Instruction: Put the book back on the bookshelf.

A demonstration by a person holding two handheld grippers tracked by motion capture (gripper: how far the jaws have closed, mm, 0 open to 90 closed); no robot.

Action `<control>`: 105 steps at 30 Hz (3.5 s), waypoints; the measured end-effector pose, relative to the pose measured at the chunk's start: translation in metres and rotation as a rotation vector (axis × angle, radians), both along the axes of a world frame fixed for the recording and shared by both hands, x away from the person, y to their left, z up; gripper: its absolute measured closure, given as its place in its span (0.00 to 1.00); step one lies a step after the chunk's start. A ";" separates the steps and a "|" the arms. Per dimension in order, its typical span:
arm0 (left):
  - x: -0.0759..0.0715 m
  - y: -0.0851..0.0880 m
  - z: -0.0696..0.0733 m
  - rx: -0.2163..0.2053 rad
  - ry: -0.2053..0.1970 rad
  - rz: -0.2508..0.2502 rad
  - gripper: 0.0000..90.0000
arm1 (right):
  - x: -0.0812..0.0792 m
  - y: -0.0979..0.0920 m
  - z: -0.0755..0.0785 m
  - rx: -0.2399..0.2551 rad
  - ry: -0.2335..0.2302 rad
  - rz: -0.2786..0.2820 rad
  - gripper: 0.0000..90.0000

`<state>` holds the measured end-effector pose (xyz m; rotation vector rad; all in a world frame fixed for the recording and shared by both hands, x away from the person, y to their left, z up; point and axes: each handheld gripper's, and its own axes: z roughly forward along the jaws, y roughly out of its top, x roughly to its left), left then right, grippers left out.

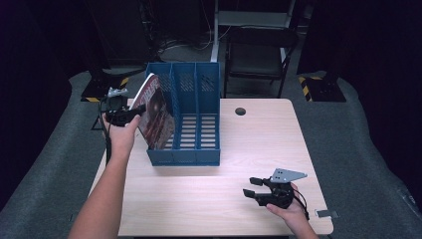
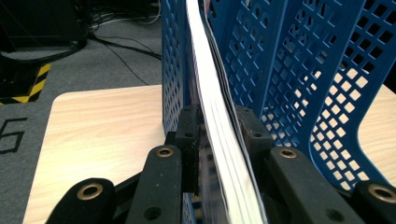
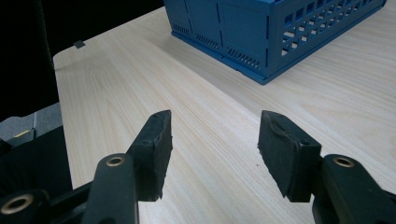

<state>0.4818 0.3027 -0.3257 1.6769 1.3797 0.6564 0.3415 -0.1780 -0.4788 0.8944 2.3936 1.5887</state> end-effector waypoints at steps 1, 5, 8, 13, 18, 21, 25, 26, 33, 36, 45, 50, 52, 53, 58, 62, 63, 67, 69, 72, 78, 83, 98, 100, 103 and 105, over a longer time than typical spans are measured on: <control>0.000 0.000 0.002 0.001 0.006 0.000 0.82 | 0.000 0.000 0.000 0.002 0.004 -0.003 0.49; 0.003 -0.003 0.008 0.034 0.003 0.011 0.82 | 0.001 -0.001 -0.001 0.001 0.000 -0.003 0.49; 0.005 -0.004 0.012 0.041 0.017 0.011 0.85 | 0.000 -0.001 0.000 0.000 0.001 0.001 0.49; 0.007 -0.004 0.016 0.058 0.037 0.018 0.90 | 0.001 -0.002 0.000 0.003 -0.002 -0.002 0.49; 0.010 -0.003 0.015 0.040 0.025 0.008 0.93 | 0.001 -0.002 0.000 -0.001 -0.003 -0.005 0.49; 0.013 -0.008 0.014 0.054 0.004 0.006 0.93 | 0.000 -0.002 0.000 -0.001 -0.003 -0.004 0.49; 0.020 -0.013 0.016 0.067 -0.011 -0.004 0.94 | 0.000 -0.003 0.000 0.000 0.000 -0.002 0.49; 0.021 -0.014 0.017 0.064 -0.011 -0.004 0.94 | 0.000 -0.003 0.000 -0.001 -0.001 -0.003 0.49; 0.027 -0.012 0.024 0.033 -0.045 0.032 0.94 | 0.001 -0.005 -0.002 0.006 -0.001 -0.009 0.49; 0.028 -0.012 0.027 0.023 -0.068 0.048 0.94 | 0.000 -0.005 -0.002 0.009 0.002 -0.024 0.49; 0.037 -0.014 0.022 0.012 -0.115 0.108 0.94 | 0.000 -0.004 -0.001 0.003 -0.002 -0.001 0.49; 0.040 -0.012 0.020 -0.012 -0.125 0.130 0.94 | 0.000 -0.006 -0.002 0.002 0.001 -0.004 0.50; 0.041 -0.014 0.019 -0.009 -0.127 0.128 0.94 | 0.000 -0.006 -0.002 0.005 0.001 -0.004 0.50; 0.040 -0.015 0.018 -0.001 -0.132 0.129 0.94 | 0.000 -0.006 -0.002 0.004 0.002 -0.004 0.50; 0.042 -0.015 0.010 -0.015 -0.133 0.134 0.94 | 0.000 -0.005 -0.003 0.003 0.001 -0.004 0.50; 0.039 -0.015 0.002 -0.009 -0.143 0.137 0.94 | 0.000 -0.005 -0.003 0.002 0.001 -0.003 0.50; 0.039 -0.015 0.002 -0.005 -0.140 0.133 0.94 | 0.000 -0.005 -0.003 0.001 0.001 -0.003 0.50; 0.040 -0.013 0.001 -0.007 -0.122 0.131 0.93 | 0.000 -0.004 -0.003 -0.002 0.002 0.001 0.50; 0.040 -0.012 0.001 -0.020 -0.120 0.133 0.93 | -0.001 -0.004 -0.002 -0.001 0.009 -0.003 0.50; 0.039 -0.013 0.001 -0.016 -0.110 0.129 0.92 | 0.000 -0.003 -0.003 -0.002 0.007 -0.004 0.50; 0.037 -0.013 0.003 -0.020 -0.097 0.117 0.86 | 0.000 -0.003 -0.003 -0.002 0.004 -0.002 0.50; 0.035 -0.015 0.003 -0.029 -0.094 0.103 0.79 | 0.000 -0.003 -0.002 0.000 0.003 -0.005 0.50; 0.035 -0.017 0.002 -0.040 -0.052 0.080 0.65 | 0.000 -0.003 -0.001 0.005 -0.003 -0.005 0.50; 0.035 -0.018 0.001 -0.038 -0.053 0.080 0.62 | 0.000 -0.003 -0.001 0.005 -0.005 -0.003 0.50; 0.030 -0.018 0.004 -0.024 -0.079 0.076 0.56 | 0.000 -0.003 -0.001 0.002 -0.004 -0.002 0.50; 0.027 -0.018 0.006 -0.021 -0.075 0.068 0.49 | 0.001 -0.004 -0.001 0.005 -0.004 -0.002 0.50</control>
